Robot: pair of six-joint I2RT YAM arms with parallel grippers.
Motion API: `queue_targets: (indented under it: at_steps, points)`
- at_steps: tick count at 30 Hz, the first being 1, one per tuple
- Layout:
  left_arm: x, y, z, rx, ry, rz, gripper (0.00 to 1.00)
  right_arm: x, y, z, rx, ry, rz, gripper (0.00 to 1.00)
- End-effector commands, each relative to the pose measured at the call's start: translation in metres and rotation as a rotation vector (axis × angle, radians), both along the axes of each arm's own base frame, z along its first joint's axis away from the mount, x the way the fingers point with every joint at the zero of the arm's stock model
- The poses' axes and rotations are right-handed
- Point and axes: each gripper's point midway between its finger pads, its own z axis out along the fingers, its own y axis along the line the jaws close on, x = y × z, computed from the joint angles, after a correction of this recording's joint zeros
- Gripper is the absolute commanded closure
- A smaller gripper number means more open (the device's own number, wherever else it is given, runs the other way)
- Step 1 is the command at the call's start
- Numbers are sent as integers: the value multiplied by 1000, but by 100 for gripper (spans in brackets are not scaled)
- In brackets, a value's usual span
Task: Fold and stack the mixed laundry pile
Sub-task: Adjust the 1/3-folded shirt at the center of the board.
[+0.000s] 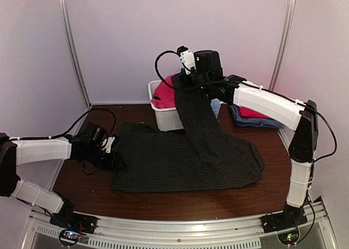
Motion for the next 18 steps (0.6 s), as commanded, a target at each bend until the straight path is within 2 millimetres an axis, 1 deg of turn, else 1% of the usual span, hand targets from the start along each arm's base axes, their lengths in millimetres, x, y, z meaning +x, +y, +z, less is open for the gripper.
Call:
queue_targets:
  at_steps: [1,3,7,9,12,14,16,18]
  points:
    - [-1,-11,-3,-18,-21,-48,48,-12,-12,49,50,-71,-8,100]
    - [-4,-13,-7,-10,-9,-61,48,-12,-14,52,46,-77,-18,100]
    - [-6,-9,-16,20,12,-46,49,-15,-20,60,51,-93,-26,100]
    - [-4,-8,-15,27,2,-38,57,-16,-21,62,52,-95,-26,100]
    - [3,-6,-8,35,-37,-22,75,-17,-23,64,50,-98,-30,100]
    - [7,-6,-1,36,-63,-15,89,-18,-26,68,48,-108,-41,100]
    - [13,-6,6,37,-87,-7,100,-18,-31,74,41,-125,-59,100]
    - [20,-5,14,49,-116,5,100,-18,-37,82,28,-151,-80,100]
